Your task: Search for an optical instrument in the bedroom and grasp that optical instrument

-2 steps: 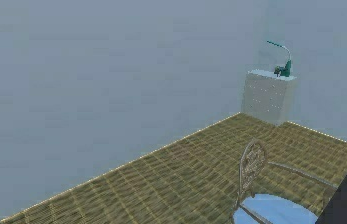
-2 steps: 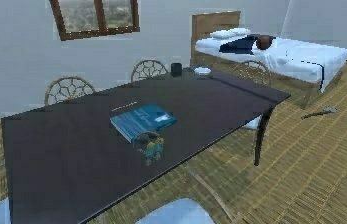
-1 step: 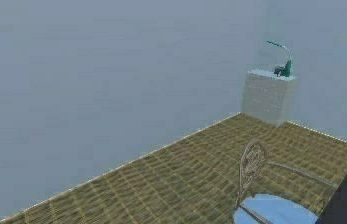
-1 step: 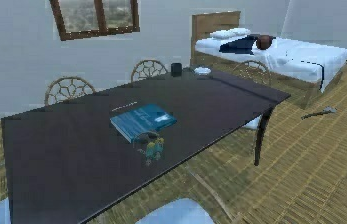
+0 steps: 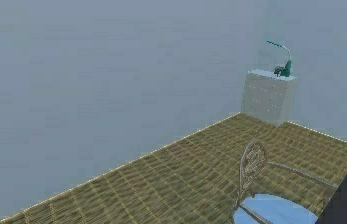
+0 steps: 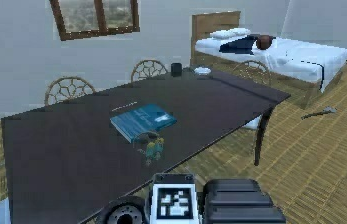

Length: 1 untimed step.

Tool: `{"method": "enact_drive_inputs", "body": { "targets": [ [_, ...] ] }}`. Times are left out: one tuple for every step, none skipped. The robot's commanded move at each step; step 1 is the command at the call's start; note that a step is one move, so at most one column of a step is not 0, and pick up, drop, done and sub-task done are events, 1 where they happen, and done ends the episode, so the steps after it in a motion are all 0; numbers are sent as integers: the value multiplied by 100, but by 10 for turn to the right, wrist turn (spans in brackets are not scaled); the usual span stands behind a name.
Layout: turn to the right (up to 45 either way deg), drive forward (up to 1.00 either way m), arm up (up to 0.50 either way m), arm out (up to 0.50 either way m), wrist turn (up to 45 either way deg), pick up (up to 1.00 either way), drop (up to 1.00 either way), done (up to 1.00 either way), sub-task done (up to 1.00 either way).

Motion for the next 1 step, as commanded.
{"method": "enact_drive_inputs", "body": {
  "targets": [
    [0,0,0,34,0,0,0,0,0]
  ]
}}
